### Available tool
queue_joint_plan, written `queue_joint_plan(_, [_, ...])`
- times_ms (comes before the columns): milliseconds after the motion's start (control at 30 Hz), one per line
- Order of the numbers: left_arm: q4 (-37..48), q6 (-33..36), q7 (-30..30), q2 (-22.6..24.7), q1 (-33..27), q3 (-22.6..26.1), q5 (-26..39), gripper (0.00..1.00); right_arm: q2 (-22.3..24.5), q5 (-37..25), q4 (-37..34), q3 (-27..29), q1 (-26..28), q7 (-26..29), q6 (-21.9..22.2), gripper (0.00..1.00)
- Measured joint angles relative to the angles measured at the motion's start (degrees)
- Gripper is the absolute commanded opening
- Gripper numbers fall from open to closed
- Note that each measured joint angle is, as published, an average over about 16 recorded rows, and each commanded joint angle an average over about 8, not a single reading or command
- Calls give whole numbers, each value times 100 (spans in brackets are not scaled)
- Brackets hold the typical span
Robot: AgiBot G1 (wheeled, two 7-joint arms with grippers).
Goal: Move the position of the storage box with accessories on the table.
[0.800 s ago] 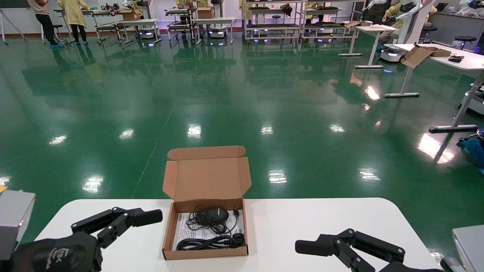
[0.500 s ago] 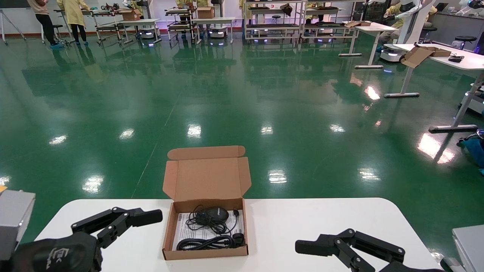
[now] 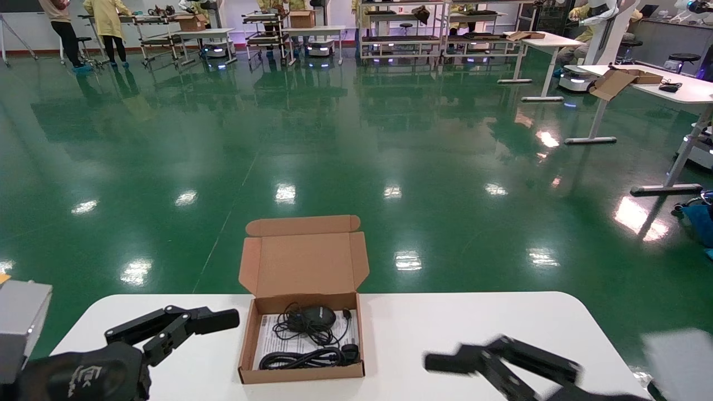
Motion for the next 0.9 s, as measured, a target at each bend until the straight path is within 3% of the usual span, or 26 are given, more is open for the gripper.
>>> queue_joint_plan(233, [0,0,0,0,0,0,0,100,-1058,-836,-1118,-503,942,-67,447,100])
queue_joint_plan(433, [0,0,0,0,0,0,0,100,-2153,-1547,-2721,-926,1860,-327,916,100])
queue_joint_plan(567, [0,0,0,0,0,0,0,100,-2813,-1905,-3876,-1118,2311,-570,1450,100])
queue_joint_plan(733, [0,0,0,0,0,0,0,100,-3401,-2138,-4948,-1286,2592,-769,2238,100])
queue_joint_plan(900, [0,0,0,0,0,0,0,100,-3719,-2153,-5465,-1459,2586,-731,3013,100])
